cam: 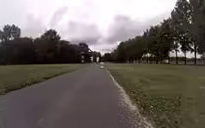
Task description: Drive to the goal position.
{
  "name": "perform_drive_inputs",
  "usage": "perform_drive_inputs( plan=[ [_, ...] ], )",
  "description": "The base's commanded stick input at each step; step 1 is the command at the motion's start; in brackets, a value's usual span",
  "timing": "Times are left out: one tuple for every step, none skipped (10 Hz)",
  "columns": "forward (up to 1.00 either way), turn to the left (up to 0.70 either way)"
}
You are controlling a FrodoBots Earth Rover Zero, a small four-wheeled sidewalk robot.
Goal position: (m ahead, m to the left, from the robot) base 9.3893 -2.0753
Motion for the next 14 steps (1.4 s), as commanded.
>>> perform_drive_inputs(
  plan=[
    [0.70,0.00],
    [0.70,0.00],
    [0.70,0.00],
    [0.70,0.00],
    [0.70,0.00],
    [0.70,0.12],
    [0.70,0.14],
    [0.70,0.14],
    [0.70,0.14],
    [0.70,0.05],
    [0.70,0.00],
    [0.70,0.00],
    [0.70,0.00],
    [0.70,0.00]
  ],
)
